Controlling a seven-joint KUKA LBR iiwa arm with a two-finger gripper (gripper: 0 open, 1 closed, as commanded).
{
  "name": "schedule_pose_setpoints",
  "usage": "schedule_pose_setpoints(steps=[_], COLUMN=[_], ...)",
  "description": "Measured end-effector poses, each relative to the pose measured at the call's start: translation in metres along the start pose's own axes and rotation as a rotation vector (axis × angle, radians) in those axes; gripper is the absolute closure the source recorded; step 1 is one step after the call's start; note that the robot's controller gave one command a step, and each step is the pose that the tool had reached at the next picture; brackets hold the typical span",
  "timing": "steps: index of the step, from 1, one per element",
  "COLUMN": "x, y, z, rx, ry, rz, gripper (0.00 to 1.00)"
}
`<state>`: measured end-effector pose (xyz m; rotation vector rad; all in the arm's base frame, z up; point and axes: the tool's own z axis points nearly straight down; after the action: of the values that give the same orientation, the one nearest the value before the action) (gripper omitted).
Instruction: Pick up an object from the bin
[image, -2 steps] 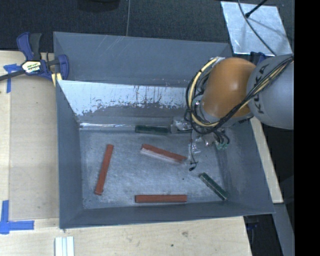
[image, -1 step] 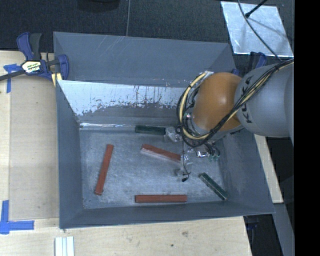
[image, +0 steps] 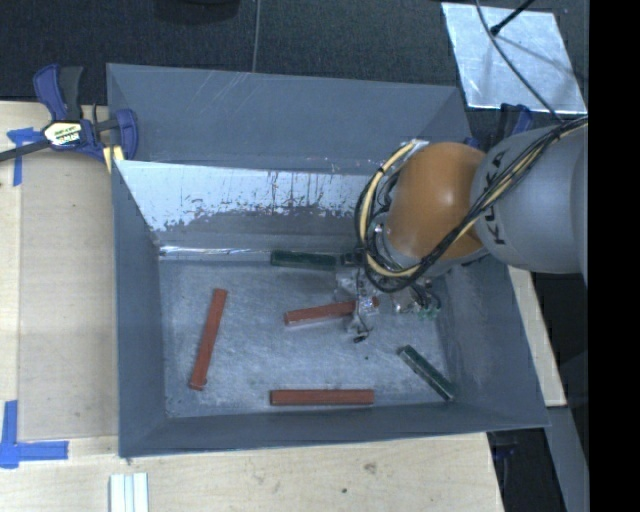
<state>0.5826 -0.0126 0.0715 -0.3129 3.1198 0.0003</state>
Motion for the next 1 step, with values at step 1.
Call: schedule_pose_setpoints(steps=[1], x=[0.0361], y=[0.0236], z=[-0.1272], rx=[0.0], ry=[0.001], rz=[-0.22], gripper=[1.0])
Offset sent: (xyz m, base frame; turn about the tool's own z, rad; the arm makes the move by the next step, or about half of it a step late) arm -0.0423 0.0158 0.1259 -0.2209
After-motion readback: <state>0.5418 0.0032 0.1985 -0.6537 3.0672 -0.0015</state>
